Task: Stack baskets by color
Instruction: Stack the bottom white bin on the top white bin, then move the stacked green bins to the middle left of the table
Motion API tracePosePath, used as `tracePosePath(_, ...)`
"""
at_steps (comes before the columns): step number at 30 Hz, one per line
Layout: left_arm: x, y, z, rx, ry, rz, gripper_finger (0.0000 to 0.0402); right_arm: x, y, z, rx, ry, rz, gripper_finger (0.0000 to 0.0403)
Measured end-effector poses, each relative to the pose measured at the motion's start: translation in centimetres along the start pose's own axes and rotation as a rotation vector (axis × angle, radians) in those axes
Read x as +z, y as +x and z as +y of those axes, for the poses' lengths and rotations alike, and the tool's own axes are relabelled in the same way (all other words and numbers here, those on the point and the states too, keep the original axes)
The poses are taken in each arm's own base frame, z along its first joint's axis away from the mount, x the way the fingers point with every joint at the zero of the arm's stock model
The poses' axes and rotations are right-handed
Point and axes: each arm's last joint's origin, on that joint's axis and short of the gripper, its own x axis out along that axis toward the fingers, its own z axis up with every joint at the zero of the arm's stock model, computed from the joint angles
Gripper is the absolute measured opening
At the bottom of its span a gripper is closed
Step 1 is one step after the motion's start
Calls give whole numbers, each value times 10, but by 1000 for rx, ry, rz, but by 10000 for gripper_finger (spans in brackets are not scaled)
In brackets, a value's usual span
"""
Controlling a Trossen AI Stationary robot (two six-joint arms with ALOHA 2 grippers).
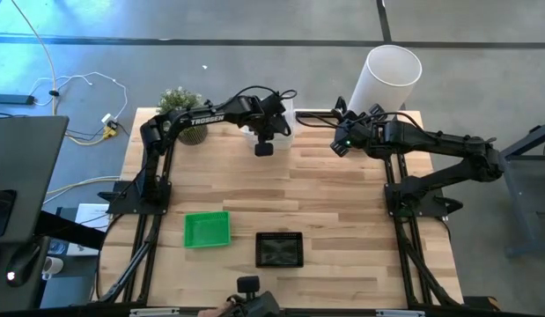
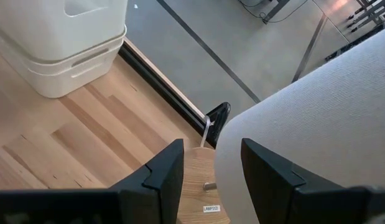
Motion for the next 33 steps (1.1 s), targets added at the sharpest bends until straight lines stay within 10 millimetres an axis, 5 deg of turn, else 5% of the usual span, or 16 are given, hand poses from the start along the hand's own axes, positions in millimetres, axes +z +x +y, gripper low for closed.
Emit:
tracePosePath(19,-8,-1,-3,-4,21,92,4,0,0,0,2,-1,1,147)
tracePosePath(33,-7,-1,-2,0,20,84,121,0,0,1,36,-1,11,147)
